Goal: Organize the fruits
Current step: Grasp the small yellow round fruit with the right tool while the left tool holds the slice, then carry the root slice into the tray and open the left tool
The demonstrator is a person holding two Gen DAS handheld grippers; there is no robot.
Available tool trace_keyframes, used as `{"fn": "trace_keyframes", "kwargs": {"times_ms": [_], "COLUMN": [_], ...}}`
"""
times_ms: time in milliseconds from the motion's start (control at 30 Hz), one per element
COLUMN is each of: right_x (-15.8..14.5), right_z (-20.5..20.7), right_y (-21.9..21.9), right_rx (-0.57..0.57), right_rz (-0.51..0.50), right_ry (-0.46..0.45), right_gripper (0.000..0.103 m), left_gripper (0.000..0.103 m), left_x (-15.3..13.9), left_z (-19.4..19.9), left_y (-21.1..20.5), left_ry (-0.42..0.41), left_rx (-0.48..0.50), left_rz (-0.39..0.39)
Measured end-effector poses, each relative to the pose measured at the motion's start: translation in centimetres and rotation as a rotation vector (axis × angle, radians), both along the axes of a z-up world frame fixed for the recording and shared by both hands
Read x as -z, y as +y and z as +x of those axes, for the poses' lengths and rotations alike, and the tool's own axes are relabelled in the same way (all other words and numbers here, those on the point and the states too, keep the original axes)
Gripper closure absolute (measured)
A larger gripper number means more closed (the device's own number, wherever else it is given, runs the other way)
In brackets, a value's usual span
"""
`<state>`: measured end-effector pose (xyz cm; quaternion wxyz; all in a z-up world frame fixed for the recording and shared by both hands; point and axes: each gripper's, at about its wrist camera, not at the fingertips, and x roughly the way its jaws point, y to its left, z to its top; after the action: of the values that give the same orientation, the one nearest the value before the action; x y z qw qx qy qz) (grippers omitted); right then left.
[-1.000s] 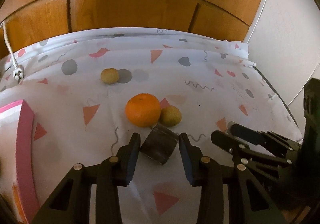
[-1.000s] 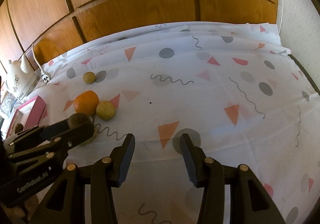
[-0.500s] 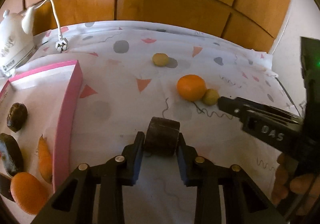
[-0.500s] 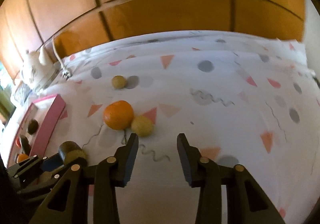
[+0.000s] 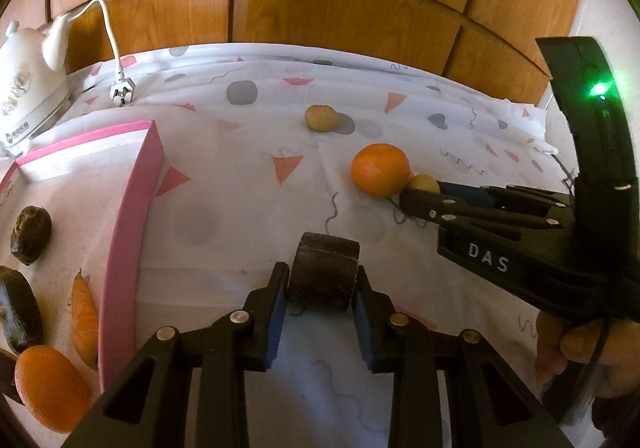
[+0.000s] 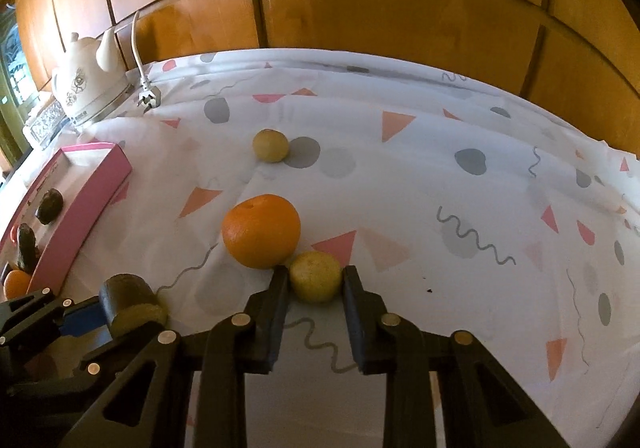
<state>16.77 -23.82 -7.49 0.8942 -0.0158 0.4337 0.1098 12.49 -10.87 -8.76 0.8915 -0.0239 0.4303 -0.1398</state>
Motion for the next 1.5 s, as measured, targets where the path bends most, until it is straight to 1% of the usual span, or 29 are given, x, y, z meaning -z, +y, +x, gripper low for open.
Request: {"fn": "trace_keyframes", "kwargs": {"times_ms": [100,233,367,500,633,1200,1500], "right_x": [-0.2,-0.4,-0.4,0.2,0.3,0.5,0.5], "right_z": [-0.7,-3.0,-6.0,-6.9,-6.8,-6.8,-6.9], "right_y": [-0.5,-1.4,-1.5,-2.5,-2.2,-2.4,-2.2], "right_rx": [0.033,0.088,0.136,0.201,0.205,0.206,0.207], "right_rz": [0.012,0.069,0.054,0.070,0.043,0.055,0.046], "right_ry": [0.005,0.021,-0.015,-0.018,-0.020,-0.023,-0.027], "right_gripper": [0.077,0.076,0.076,0.076,0.076,0.076,0.076], "left_gripper": [0.072,0.073,0.073,0.073,0.073,0.073,0.073], "left_x": [0.0,0.0,-0.1,-0.1,-0.1,-0.1,-0.2], "left_z": [-0.1,-0.1,-0.2,-0.2,-0.3,-0.3,-0.3], "left_y": [0.1,-0.1,-0.1,-0.1,-0.2,-0.4,-0.3], "left_ry": [-0.003,-0.008,-0.011,-0.013,-0.017,-0.022,-0.015], "left_rx": [0.001,0.001,0.002,0.001,0.002,0.002,0.002], "left_rz": [0.000,0.011,0.017,0.019,0.029,0.042,0.034]}}
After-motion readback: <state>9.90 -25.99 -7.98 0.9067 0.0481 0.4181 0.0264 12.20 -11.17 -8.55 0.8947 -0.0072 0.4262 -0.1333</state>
